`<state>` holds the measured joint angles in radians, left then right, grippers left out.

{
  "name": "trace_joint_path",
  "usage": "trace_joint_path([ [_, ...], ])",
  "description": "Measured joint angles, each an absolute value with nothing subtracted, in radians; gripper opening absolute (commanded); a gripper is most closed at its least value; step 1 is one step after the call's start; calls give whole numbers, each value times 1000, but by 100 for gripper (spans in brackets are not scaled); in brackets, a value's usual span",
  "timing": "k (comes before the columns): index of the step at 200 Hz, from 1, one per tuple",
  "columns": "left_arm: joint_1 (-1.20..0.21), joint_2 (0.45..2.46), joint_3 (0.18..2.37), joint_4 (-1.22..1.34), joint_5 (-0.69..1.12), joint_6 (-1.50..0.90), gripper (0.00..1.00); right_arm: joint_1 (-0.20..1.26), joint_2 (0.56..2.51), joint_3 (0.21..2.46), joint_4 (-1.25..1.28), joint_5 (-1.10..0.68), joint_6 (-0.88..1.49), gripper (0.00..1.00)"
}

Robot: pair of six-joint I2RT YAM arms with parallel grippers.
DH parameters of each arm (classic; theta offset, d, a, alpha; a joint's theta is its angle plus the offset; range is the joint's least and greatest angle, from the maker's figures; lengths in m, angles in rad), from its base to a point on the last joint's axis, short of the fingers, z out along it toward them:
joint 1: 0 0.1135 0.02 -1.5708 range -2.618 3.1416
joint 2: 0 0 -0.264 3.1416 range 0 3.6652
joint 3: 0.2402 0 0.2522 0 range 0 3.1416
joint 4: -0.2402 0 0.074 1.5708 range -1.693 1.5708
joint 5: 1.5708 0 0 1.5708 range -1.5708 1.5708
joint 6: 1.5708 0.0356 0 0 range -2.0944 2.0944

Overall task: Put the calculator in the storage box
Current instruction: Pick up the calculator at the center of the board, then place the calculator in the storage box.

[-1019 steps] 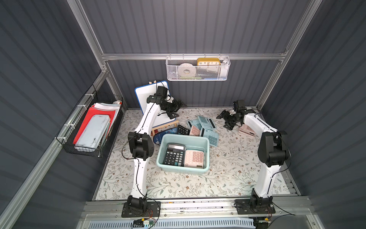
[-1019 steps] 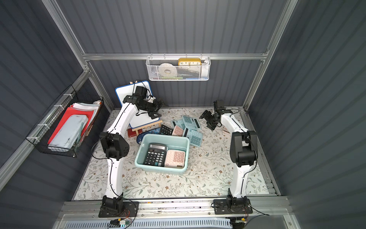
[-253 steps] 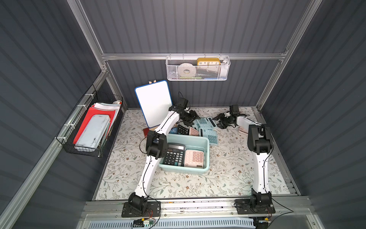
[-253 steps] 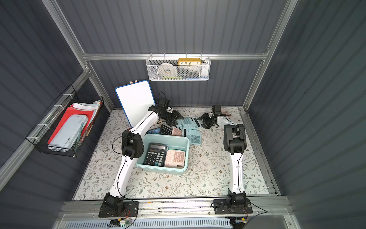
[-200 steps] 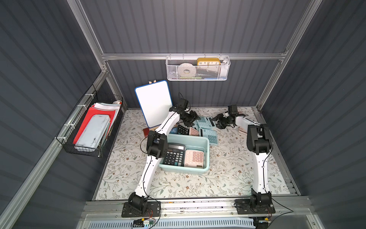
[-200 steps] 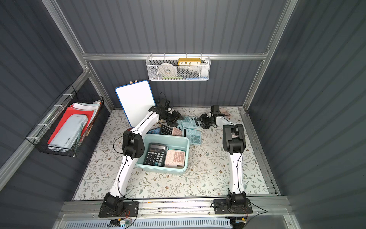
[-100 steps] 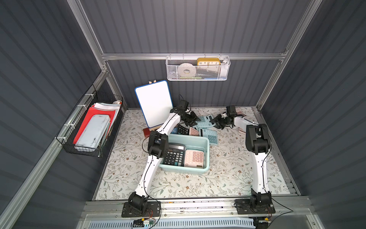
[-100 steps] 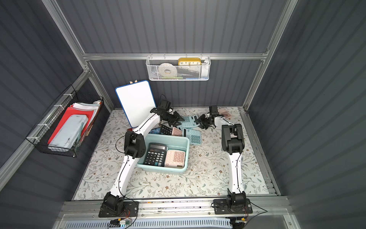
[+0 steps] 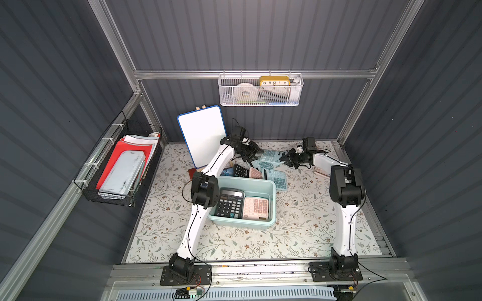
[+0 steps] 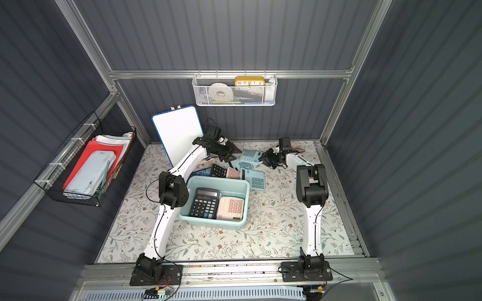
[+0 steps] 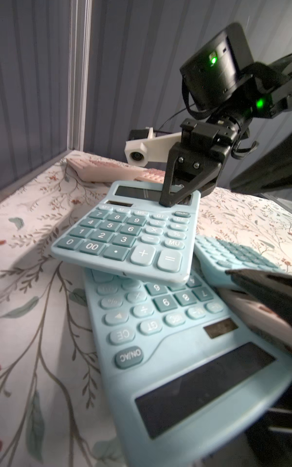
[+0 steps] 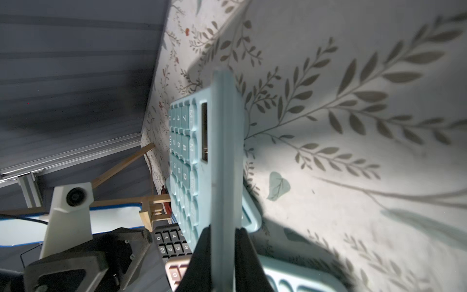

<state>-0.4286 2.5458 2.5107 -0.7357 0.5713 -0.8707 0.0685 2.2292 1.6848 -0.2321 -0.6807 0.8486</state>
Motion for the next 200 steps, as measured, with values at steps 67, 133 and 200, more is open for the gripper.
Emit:
trace_joint_path([
  [67,-427,2255,2482,-815,500,-788,99,67,1969,1629,-309,-693,758,0],
  [133,-418,2027,2307,-921,373,-689,99,85,1845,1515,-454,-789,683,0],
  [200,-395,1977,2204,-933,342,-653,99,133,1842,1482,-437,-806,683,0],
])
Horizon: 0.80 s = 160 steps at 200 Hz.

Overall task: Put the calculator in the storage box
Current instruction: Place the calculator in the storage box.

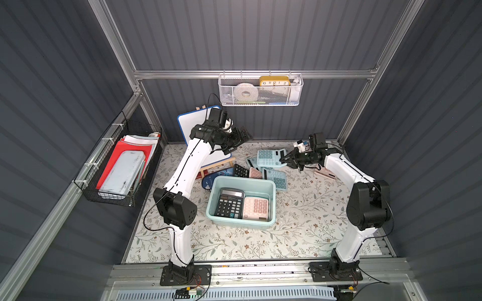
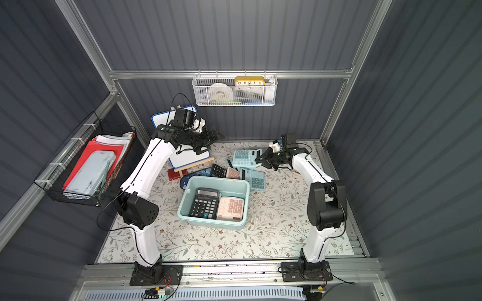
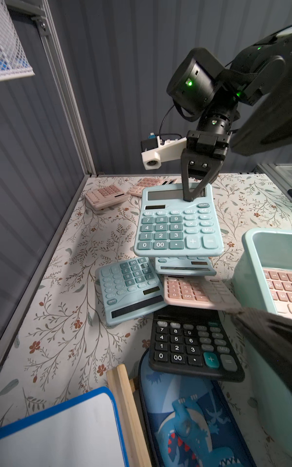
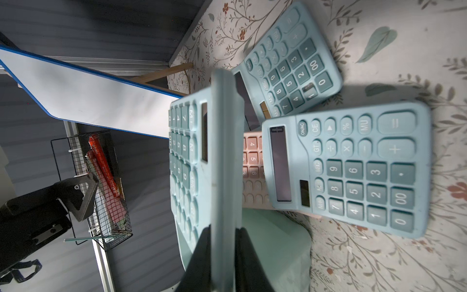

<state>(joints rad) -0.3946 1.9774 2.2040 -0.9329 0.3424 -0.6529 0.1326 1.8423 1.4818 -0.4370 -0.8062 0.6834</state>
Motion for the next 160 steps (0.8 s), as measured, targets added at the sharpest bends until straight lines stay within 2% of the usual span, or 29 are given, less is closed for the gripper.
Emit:
trace_joint_path([
  [75,-385,1949,2154,-937,327,-641,99,205,1840,1459,-305,-743,793,0],
  [121,-356,1887,2121,-942,289,-638,99,208,1682,1345,-295,-713,772,0],
  [160,-340,1839,2069,-942,267,-638,99,218,1595,1324,-386,-710,640,0],
])
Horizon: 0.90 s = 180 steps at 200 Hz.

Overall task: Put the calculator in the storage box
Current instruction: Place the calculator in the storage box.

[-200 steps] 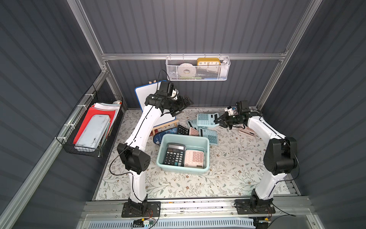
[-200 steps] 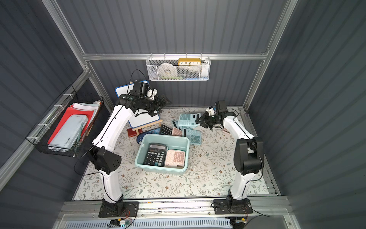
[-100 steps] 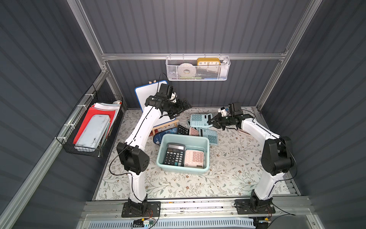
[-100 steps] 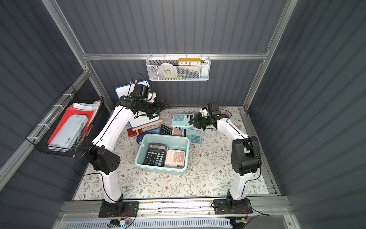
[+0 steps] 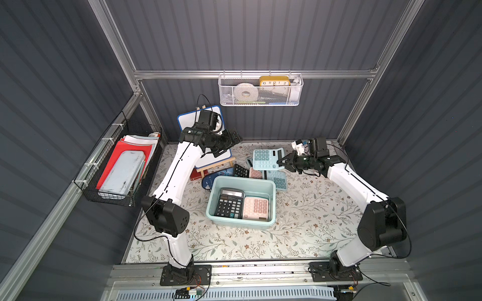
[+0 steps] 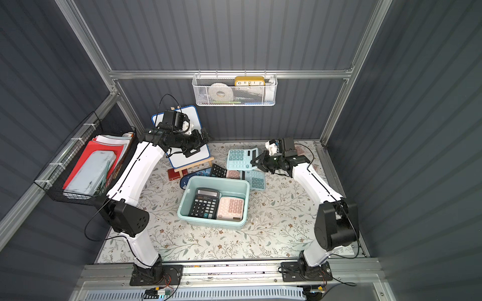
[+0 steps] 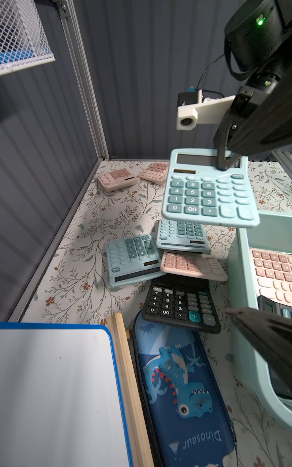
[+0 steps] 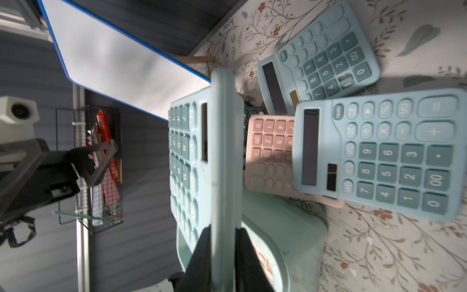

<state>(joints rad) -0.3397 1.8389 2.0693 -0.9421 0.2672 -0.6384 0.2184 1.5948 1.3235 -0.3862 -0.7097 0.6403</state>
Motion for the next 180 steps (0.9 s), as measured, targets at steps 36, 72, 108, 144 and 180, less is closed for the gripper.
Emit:
trace_joint_path([
  [36,-333,1827,2035,-942,254,-636,100,259,1546,1324,-562,-673,446,0],
  [72,-329,1822,2009,-941,242,-635,99,332,1506,1325,-670,-627,265,0],
  [108,-327,1813,1990,-939,238,-635,99,410,1522,1409,-810,-567,81,0],
  [144,-326,1799,1963,-936,237,-634,99,477,1595,1532,-930,-493,-78,0],
  [180,-326,1778,1925,-934,233,-631,99,564,1724,1670,-1067,-405,-222,0],
])
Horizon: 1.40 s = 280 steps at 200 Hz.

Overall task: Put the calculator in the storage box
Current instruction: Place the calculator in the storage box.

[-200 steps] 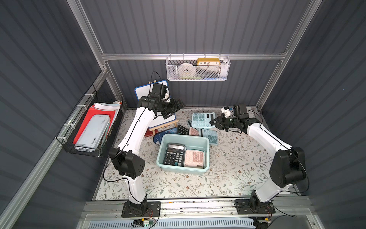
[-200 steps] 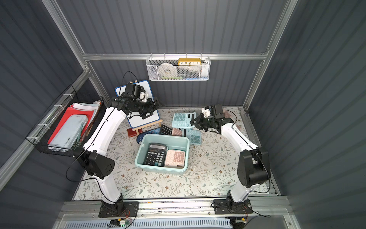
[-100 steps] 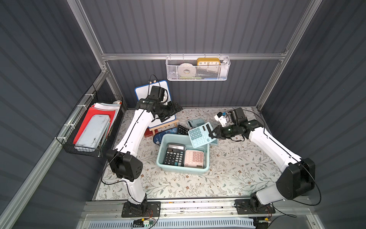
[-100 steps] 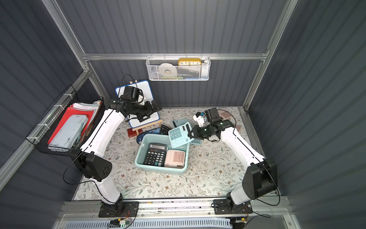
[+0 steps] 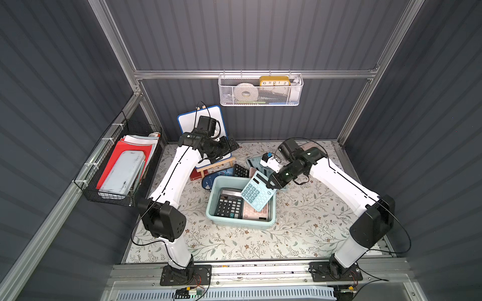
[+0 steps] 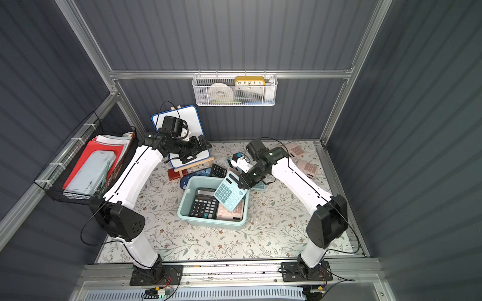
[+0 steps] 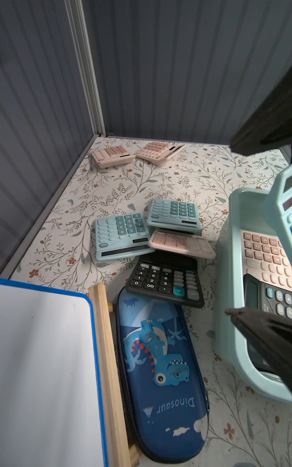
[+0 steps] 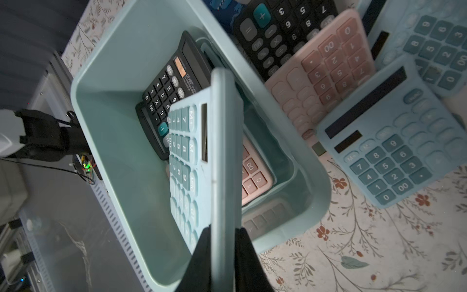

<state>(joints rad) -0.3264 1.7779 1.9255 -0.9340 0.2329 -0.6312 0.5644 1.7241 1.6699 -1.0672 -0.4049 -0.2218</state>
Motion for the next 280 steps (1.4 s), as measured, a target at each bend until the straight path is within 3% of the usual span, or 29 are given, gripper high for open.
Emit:
trace_joint_path([
  [143,-315,1766,1911,-928,224,-610,99,710,1914,1793,-1230,-207,-409,0],
  [166,-313,1766,1911,-928,224,-608,99,721,1934,1818,-1229,-201,-409,18],
  [195,-311,1766,1911,-928,224,-603,99,728,1945,1832,-1226,-180,-401,29],
  [280,-306,1766,1909,-929,218,-601,99,728,1955,1902,-1195,-113,-353,45],
])
